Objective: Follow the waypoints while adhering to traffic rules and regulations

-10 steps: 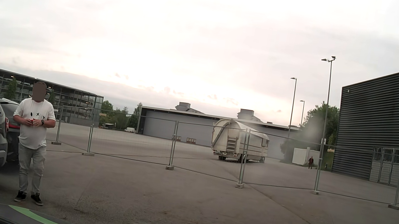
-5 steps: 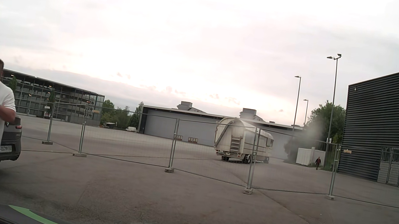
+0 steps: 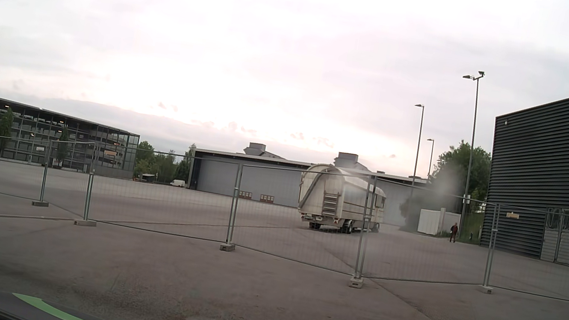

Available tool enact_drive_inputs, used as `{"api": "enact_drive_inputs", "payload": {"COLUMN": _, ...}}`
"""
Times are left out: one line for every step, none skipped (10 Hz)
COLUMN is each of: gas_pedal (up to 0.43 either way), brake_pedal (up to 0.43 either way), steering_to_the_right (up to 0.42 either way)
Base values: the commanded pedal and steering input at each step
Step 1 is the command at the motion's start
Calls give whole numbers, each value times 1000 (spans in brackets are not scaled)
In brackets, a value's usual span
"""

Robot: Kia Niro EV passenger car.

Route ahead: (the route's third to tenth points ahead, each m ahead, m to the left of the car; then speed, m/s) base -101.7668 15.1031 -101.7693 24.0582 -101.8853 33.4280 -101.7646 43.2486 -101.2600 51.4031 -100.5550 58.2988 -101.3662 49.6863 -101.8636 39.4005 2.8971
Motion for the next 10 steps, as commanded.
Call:
{"api": "enact_drive_inputs", "payload": {"gas_pedal": 20, "brake_pedal": 0, "steering_to_the_right": 0}}
{"api": "enact_drive_inputs", "payload": {"gas_pedal": 20, "brake_pedal": 0, "steering_to_the_right": -39}}
{"api": "enact_drive_inputs", "payload": {"gas_pedal": 20, "brake_pedal": 0, "steering_to_the_right": -78}}
{"api": "enact_drive_inputs", "payload": {"gas_pedal": 20, "brake_pedal": 0, "steering_to_the_right": -126}}
{"api": "enact_drive_inputs", "payload": {"gas_pedal": 20, "brake_pedal": 0, "steering_to_the_right": -181}}
{"api": "enact_drive_inputs", "payload": {"gas_pedal": 20, "brake_pedal": 0, "steering_to_the_right": -224}}
{"api": "enact_drive_inputs", "payload": {"gas_pedal": 20, "brake_pedal": 0, "steering_to_the_right": -272}}
{"api": "enact_drive_inputs", "payload": {"gas_pedal": 20, "brake_pedal": 0, "steering_to_the_right": -326}}
{"api": "enact_drive_inputs", "payload": {"gas_pedal": 20, "brake_pedal": 0, "steering_to_the_right": -373}}
{"api": "enact_drive_inputs", "payload": {"gas_pedal": 20, "brake_pedal": 0, "steering_to_the_right": -411}}
